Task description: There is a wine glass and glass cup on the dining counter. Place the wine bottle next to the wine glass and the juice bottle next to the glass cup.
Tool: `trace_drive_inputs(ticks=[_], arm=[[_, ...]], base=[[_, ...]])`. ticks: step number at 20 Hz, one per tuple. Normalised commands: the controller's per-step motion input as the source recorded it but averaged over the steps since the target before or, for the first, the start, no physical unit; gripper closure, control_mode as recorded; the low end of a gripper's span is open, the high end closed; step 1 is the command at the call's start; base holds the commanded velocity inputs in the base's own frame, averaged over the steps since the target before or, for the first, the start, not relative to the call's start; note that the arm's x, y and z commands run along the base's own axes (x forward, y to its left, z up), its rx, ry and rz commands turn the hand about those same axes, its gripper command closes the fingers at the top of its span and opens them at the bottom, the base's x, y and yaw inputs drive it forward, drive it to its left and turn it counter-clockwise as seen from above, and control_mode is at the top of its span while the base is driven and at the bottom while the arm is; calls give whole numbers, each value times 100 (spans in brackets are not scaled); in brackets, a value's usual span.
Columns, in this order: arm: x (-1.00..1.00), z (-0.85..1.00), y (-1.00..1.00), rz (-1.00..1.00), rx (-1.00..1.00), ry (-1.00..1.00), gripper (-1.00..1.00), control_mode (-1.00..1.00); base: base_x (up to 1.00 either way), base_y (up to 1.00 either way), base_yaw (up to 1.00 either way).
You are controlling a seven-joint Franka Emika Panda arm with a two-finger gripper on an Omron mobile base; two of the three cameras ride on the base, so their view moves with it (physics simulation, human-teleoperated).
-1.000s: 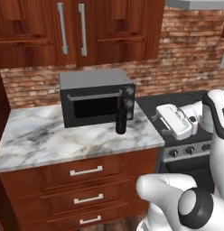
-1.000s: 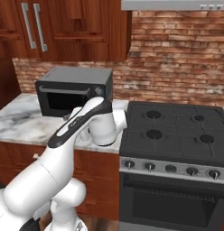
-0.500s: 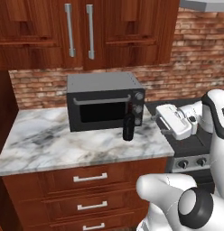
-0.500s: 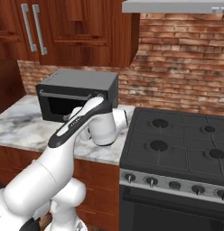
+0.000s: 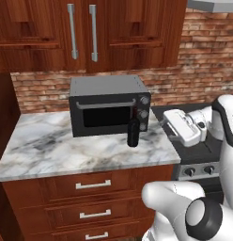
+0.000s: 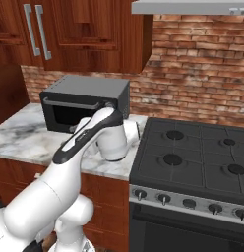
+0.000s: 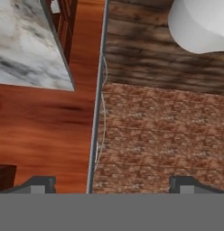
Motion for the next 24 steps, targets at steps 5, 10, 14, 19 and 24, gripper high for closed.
trace_drive_inputs(ticks=[5,10,14,19,24], arm=[[-14,-3,-37,-29,0,0,-100,-100],[33,-23,0,-58,0,5,-100,-100],[72,-42,0,-48,0,5,-100,-100],[57,-39,0,-24,0,0,-100,-100],[43,-25,0,-1,0,-11,-100,-100]], base=[[0,0,0],[0,0,0],[0,0,0],[0,0,0],[0,0,0]])
